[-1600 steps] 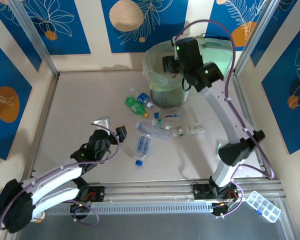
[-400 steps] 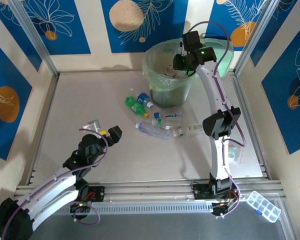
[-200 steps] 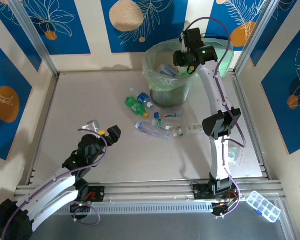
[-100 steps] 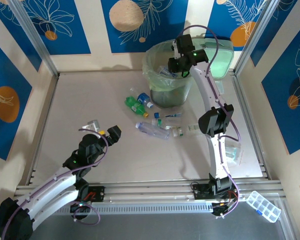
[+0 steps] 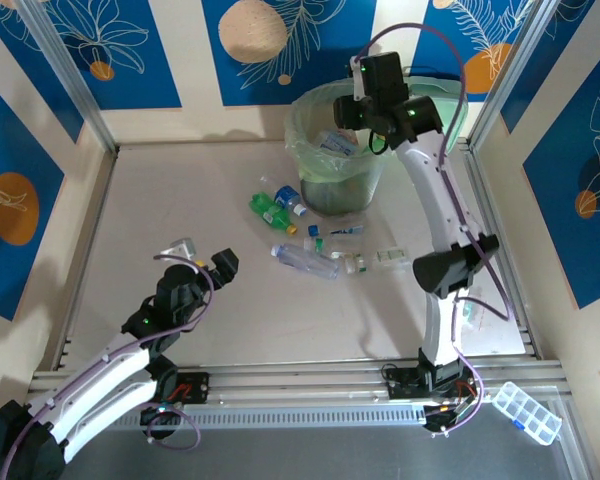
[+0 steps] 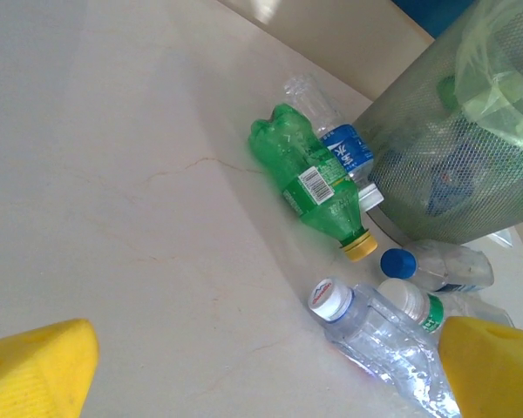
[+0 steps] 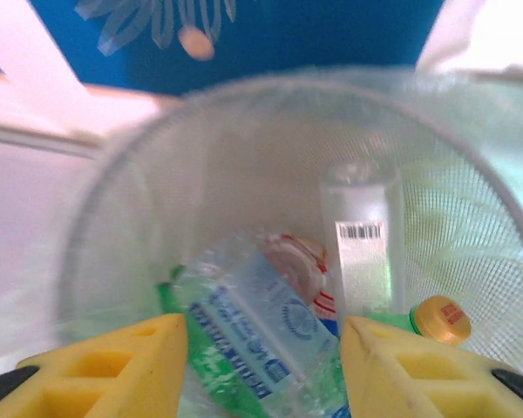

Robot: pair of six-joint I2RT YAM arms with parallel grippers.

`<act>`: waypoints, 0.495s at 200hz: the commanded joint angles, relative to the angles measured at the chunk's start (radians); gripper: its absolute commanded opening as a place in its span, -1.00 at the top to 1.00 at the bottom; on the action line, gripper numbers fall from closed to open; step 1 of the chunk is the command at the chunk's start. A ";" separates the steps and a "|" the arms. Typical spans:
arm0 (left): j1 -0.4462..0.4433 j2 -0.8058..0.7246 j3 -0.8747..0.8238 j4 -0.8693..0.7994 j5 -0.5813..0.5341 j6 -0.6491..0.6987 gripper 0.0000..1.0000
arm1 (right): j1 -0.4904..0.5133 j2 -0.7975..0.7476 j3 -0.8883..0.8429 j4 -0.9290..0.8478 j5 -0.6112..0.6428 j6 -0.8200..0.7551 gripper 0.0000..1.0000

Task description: Put the plastic bottles in the bin

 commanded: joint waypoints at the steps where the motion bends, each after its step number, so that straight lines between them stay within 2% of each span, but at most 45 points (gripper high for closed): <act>1: 0.000 0.018 0.022 -0.006 -0.004 -0.032 -0.99 | 0.052 -0.089 -0.062 0.043 0.024 -0.004 -0.02; 36: -0.001 0.044 0.035 -0.022 -0.008 -0.046 -0.99 | 0.202 -0.297 -0.386 0.198 0.097 -0.083 -0.10; 56: -0.001 0.030 0.043 -0.091 -0.064 -0.067 -0.99 | 0.323 -0.418 -0.618 0.309 0.145 -0.138 -0.15; 71: 0.000 0.003 0.049 -0.151 -0.112 -0.087 -0.99 | 0.419 -0.498 -0.804 0.389 0.134 -0.192 -0.16; 99: -0.001 -0.083 0.040 -0.216 -0.177 -0.112 -0.99 | 0.501 -0.488 -0.991 0.345 0.155 -0.198 -0.20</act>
